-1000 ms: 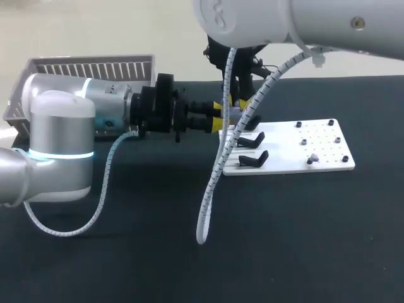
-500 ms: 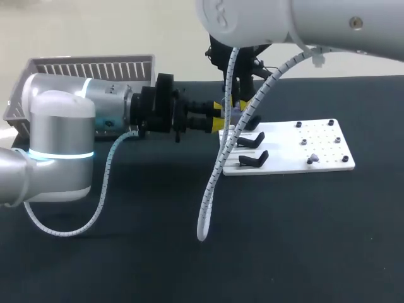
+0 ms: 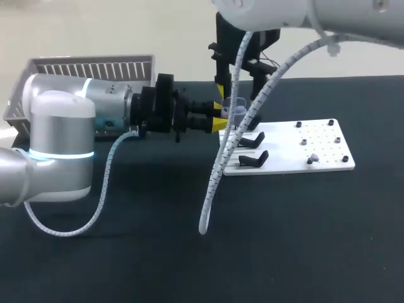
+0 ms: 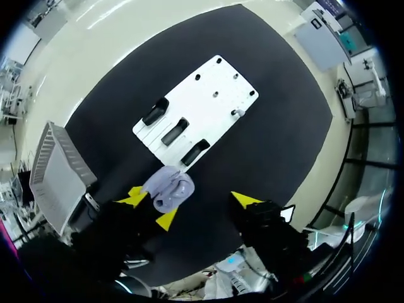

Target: Pick up each earbud case from the left stands, insert the matching earbuds, close the lid, and place the case in the box.

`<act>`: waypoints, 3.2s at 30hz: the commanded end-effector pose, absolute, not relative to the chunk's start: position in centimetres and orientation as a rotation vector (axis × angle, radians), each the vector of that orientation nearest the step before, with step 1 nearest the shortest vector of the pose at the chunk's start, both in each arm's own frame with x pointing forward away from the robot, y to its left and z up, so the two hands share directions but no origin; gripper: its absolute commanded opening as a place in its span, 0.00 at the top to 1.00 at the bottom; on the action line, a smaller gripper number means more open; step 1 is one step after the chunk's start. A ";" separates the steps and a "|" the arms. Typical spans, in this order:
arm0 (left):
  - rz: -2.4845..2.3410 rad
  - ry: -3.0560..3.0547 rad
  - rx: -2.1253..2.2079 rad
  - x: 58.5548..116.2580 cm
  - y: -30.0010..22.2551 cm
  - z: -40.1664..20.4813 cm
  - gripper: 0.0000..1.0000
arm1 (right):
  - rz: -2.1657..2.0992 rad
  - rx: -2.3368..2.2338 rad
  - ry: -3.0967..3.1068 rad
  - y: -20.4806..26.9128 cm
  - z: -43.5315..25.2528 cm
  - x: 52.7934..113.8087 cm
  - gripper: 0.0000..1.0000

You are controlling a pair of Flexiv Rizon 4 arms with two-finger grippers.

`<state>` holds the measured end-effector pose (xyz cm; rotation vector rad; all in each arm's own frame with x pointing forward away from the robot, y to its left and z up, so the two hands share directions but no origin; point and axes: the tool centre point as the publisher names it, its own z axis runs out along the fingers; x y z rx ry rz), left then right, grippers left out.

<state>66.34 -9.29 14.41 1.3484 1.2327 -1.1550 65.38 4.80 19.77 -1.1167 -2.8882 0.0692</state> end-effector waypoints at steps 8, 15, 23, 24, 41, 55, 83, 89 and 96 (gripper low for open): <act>-1.150 1.232 1.345 66.2 -9.3 14.4 1.00 | -0.227 -0.833 -3.276 0.3 21.0 59.9 0.00; -1.150 1.232 1.345 66.2 -9.3 14.4 1.00 | -0.319 -0.835 -3.379 -3.2 20.2 58.3 0.00; -1.150 1.232 1.345 66.2 -9.3 14.4 1.00 | -0.436 -0.812 -3.392 -6.6 19.0 58.5 0.00; -1.150 1.232 1.345 66.2 -9.3 14.4 1.00 | -0.434 -0.786 -3.391 -6.9 18.7 58.7 0.00; -1.150 1.232 1.345 66.2 -9.3 14.4 1.00 | -0.477 -0.735 -3.361 -8.4 16.5 60.6 0.00; -1.150 1.232 1.345 66.2 -9.3 14.4 1.00 | -0.366 -0.551 -3.346 -10.3 13.5 61.1 0.00; -1.150 1.232 1.345 66.2 -9.3 14.4 1.00 | -0.112 -0.339 -3.337 -11.5 5.3 63.7 0.47; -1.150 1.232 1.345 66.2 -9.3 14.4 1.00 | -0.124 -0.385 -3.325 -11.7 4.4 64.2 0.54; -1.150 1.232 1.345 66.2 -9.3 14.4 1.00 | -0.129 -0.440 -3.331 -12.3 3.9 64.7 0.54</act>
